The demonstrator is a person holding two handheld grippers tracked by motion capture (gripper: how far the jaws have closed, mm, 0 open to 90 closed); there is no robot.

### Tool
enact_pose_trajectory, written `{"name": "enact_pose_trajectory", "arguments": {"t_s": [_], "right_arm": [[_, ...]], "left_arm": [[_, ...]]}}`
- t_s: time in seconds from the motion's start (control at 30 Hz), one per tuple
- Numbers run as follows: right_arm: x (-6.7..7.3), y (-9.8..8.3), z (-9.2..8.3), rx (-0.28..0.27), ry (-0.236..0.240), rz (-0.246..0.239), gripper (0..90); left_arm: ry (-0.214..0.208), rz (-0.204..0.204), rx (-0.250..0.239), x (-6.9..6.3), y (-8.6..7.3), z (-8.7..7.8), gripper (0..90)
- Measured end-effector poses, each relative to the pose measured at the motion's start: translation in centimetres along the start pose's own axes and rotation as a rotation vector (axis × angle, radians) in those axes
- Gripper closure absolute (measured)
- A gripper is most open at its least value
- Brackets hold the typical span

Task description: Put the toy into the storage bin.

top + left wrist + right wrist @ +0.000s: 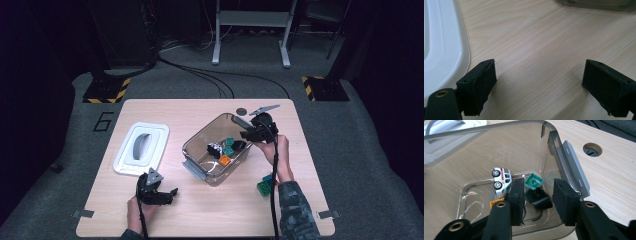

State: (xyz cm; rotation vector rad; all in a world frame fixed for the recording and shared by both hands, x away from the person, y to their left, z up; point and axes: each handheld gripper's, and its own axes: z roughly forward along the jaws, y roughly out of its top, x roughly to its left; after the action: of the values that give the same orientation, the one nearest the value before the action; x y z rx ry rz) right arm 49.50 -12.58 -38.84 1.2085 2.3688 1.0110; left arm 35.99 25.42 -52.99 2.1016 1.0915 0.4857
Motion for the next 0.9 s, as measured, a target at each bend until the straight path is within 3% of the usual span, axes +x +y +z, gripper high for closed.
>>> {"name": "enact_pose_trajectory", "arguments": {"t_s": [0.13, 0.27, 0.47, 0.9], "right_arm": [[0.2, -0.1, -1.1, -0.023, 0.012, 0.008, 52.2], [0.2, -0.6, -2.5, -0.057, 0.017, 0.022, 36.7], [-0.4, -2.4, -4.7, -0.083, -0.009, 0.044, 23.0], [-2.5, -8.4, -6.4, -0.035, -0.050, 0.112, 14.3]], "left_arm": [[0.000, -0.001, 0.000, 0.0, 0.0, 0.0, 11.6], [0.000, 0.003, 0.002, 0.0, 0.0, 0.0, 11.6], [0.000, 0.003, 0.002, 0.0, 0.0, 0.0, 11.6], [0.001, 0.002, 0.001, 0.0, 0.0, 0.0, 11.7]]}}
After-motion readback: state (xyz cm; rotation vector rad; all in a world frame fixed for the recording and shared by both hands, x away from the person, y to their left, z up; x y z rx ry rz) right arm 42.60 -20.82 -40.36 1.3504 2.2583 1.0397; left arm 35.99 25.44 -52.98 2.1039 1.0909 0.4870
